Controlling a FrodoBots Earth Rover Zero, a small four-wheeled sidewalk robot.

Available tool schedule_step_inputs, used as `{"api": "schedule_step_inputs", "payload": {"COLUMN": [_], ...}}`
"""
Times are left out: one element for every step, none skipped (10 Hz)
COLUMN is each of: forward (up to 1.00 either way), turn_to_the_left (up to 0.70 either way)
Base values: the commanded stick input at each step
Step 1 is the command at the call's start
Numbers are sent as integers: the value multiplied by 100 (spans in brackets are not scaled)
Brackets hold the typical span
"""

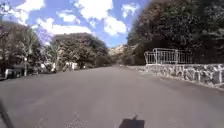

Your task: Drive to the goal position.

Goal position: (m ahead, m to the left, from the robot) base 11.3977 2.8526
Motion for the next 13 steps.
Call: {"api": "schedule_step_inputs", "payload": {"forward": [50, 50, 50, 50, 50, 50, 50, 50, 50, 50, 50, 50, 50], "turn_to_the_left": [0, 0, 0, 0, 0, 0, 0, 0, 0, 0, 0, 0, 0]}}
